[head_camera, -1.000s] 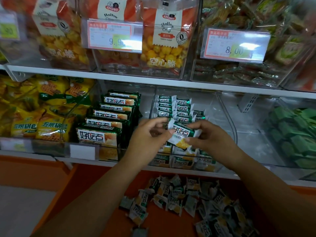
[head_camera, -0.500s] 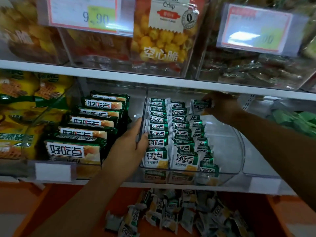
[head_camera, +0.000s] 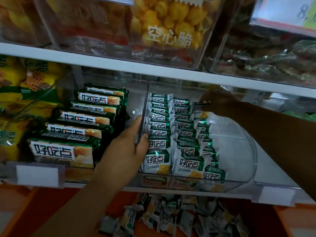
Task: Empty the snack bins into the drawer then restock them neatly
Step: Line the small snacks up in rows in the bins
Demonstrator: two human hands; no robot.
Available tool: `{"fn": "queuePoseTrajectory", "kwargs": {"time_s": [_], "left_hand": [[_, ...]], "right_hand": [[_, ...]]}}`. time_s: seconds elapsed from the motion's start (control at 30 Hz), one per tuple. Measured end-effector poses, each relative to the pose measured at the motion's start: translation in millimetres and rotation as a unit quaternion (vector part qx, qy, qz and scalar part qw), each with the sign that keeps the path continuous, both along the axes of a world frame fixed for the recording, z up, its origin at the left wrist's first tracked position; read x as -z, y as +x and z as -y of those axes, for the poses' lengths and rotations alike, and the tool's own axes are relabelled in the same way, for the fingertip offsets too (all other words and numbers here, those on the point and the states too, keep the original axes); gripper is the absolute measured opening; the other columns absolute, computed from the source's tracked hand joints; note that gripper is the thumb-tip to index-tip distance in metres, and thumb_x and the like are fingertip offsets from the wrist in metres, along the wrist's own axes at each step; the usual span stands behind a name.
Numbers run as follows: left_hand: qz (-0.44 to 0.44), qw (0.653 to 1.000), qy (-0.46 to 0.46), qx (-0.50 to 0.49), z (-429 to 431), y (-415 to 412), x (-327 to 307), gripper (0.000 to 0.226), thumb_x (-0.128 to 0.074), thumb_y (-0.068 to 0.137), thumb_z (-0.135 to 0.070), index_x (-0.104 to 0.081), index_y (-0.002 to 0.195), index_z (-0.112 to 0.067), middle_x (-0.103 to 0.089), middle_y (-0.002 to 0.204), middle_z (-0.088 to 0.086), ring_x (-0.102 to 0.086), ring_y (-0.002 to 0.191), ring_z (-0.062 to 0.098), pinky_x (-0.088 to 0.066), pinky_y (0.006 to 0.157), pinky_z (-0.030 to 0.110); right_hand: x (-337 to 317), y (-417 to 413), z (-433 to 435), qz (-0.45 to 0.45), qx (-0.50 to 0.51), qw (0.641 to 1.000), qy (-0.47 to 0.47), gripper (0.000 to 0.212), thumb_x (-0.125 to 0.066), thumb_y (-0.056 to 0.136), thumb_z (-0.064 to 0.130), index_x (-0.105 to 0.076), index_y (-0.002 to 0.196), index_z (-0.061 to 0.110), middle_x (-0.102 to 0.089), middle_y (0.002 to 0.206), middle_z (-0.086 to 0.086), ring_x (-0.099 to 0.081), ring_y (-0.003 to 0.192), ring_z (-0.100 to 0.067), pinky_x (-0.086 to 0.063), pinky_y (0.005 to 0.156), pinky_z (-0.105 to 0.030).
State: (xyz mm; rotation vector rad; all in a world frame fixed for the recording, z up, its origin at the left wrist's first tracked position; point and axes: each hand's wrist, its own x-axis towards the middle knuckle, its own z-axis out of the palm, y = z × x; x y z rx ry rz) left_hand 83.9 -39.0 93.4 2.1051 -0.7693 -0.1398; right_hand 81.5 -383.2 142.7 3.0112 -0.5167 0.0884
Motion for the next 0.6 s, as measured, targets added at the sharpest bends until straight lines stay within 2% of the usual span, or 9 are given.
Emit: {"fn": "queuePoseTrajectory", "kwargs": {"time_s": [0.1, 0.17, 0.23, 0.3, 0.37, 0.4, 0.43, 0.5, 0.6], "left_hand": [[-0.010, 1.000, 0.001, 0.000, -0.1, -1.1, 0.7, 0.058, -0.039, 0.101, -0.041, -0.011, 0.151, -0.045, -0.061, 0.127, 0.007, -0.042, 0.066, -0.006, -0.046, 0.073, 0.028], [-0.009, 1.000, -0.001, -0.004, -0.3, -1.2, 0.1, 0.057, -0.040, 0.101, -0.040, -0.012, 0.151, -0.045, -0.061, 0.126, 0.006, -0.039, 0.065, -0.008, -0.047, 0.077, 0.030], [0.001, 1.000, -0.008, -0.001, -0.6, -0.4, -0.9, 0.055, -0.040, 0.102, -0.039, -0.012, 0.147, -0.050, -0.061, 0.127, 0.002, -0.039, 0.065, -0.008, -0.048, 0.079, 0.031], [0.020, 0.999, -0.027, 0.016, -0.6, -1.4, -3.0, 0.051, -0.041, 0.102, -0.037, -0.010, 0.136, -0.059, -0.059, 0.120, -0.014, -0.043, 0.070, -0.009, -0.047, 0.077, 0.028], [0.021, 0.998, -0.047, 0.030, -0.9, -2.7, -3.6, 0.050, -0.044, 0.101, -0.038, -0.012, 0.130, -0.063, -0.047, 0.117, -0.032, -0.047, 0.087, -0.017, -0.043, 0.078, 0.011], [0.014, 0.998, -0.056, 0.025, -1.4, -2.5, -2.8, 0.051, -0.045, 0.099, -0.040, -0.016, 0.135, -0.061, -0.046, 0.124, -0.033, -0.048, 0.103, -0.015, -0.041, 0.086, 0.009], [0.018, 0.998, -0.060, 0.010, -3.2, -2.1, -1.7, 0.052, -0.047, 0.098, -0.041, -0.023, 0.143, -0.053, -0.046, 0.135, -0.027, -0.047, 0.119, -0.006, -0.041, 0.097, 0.017], [0.101, 0.993, -0.052, -0.032, -11.0, -8.5, -0.7, 0.049, -0.050, 0.099, -0.041, -0.039, 0.146, -0.033, -0.048, 0.140, -0.010, -0.045, 0.128, 0.011, -0.040, 0.103, 0.031], [0.294, 0.955, -0.021, 0.021, -28.0, -39.8, 2.2, 0.040, -0.050, 0.092, -0.035, -0.054, 0.129, -0.019, -0.054, 0.119, 0.002, -0.049, 0.109, 0.018, -0.035, 0.091, 0.023]], "right_hand": [[1.3, 5.1, -0.3, -0.002, 0.001, 1.000, -0.031, 0.025, -0.069, 0.085, 0.034, -0.068, 0.109, 0.024, -0.057, 0.095, 0.001, -0.056, 0.101, -0.023, -0.045, 0.085, -0.032], [2.9, 6.9, -0.3, 0.000, 0.006, 1.000, -0.026, 0.026, -0.069, 0.086, 0.032, -0.067, 0.110, 0.024, -0.059, 0.094, 0.000, -0.057, 0.098, -0.024, -0.048, 0.084, -0.034], [4.8, 5.9, -0.8, -0.004, 0.013, 1.000, -0.026, 0.027, -0.069, 0.086, 0.031, -0.064, 0.112, 0.024, -0.063, 0.104, -0.006, -0.057, 0.100, -0.026, -0.048, 0.085, -0.034], [5.4, 1.6, -3.0, 0.000, 0.016, 0.999, -0.042, 0.034, -0.068, 0.086, 0.034, -0.062, 0.118, 0.025, -0.058, 0.117, -0.009, -0.052, 0.112, -0.029, -0.043, 0.091, -0.034], [1.1, -10.2, -12.1, 0.024, 0.023, 0.998, -0.044, 0.045, -0.066, 0.088, 0.037, -0.055, 0.130, 0.025, -0.051, 0.131, -0.011, -0.045, 0.124, -0.032, -0.039, 0.100, -0.035], [-2.0, -18.6, -18.9, 0.052, 0.021, 0.998, -0.036, 0.049, -0.065, 0.089, 0.036, -0.053, 0.134, 0.022, -0.051, 0.135, -0.012, -0.043, 0.127, -0.033, -0.038, 0.103, -0.036], [-5.7, -30.2, -27.7, 0.091, 0.012, 0.995, -0.027, 0.049, -0.065, 0.090, 0.033, -0.052, 0.135, 0.018, -0.053, 0.135, -0.014, -0.044, 0.126, -0.034, -0.038, 0.103, -0.038], [-9.8, -62.8, -50.1, 0.182, -0.034, 0.983, 0.003, 0.043, -0.065, 0.090, 0.027, -0.057, 0.130, 0.011, -0.058, 0.124, -0.018, -0.051, 0.117, -0.037, -0.042, 0.098, -0.040], [-10.7, -130.5, -102.6, 0.292, -0.100, 0.947, 0.092, 0.029, -0.063, 0.092, 0.024, -0.063, 0.119, 0.013, -0.058, 0.102, -0.007, -0.058, 0.088, -0.020, -0.046, 0.077, -0.028]]}}
